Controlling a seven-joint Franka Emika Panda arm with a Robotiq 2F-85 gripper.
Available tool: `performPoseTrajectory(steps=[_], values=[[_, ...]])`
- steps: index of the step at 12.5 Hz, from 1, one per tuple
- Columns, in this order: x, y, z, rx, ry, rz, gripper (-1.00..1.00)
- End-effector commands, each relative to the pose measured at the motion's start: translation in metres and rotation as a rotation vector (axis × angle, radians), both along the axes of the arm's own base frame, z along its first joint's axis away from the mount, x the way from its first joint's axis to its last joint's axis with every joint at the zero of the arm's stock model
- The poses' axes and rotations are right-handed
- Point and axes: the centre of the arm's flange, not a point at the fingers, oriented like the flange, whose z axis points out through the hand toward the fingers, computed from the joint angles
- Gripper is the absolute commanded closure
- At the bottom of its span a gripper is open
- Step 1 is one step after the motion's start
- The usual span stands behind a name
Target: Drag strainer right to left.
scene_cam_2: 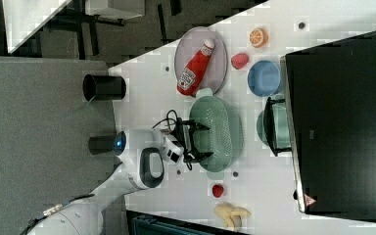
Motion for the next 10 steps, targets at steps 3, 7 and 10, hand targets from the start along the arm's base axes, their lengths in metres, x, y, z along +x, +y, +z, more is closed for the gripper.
performPoseTrajectory(steps=[3,7,10], values=[[-0.011,0.066,0.011,-0.002,-0.013,-0.141,-1.00],[-0.019,0.113,0.014,0.008,-0.023,-0.143,-1.00],[-0.019,0.145,0.010,0.017,-0.024,-0.134,-1.00]])
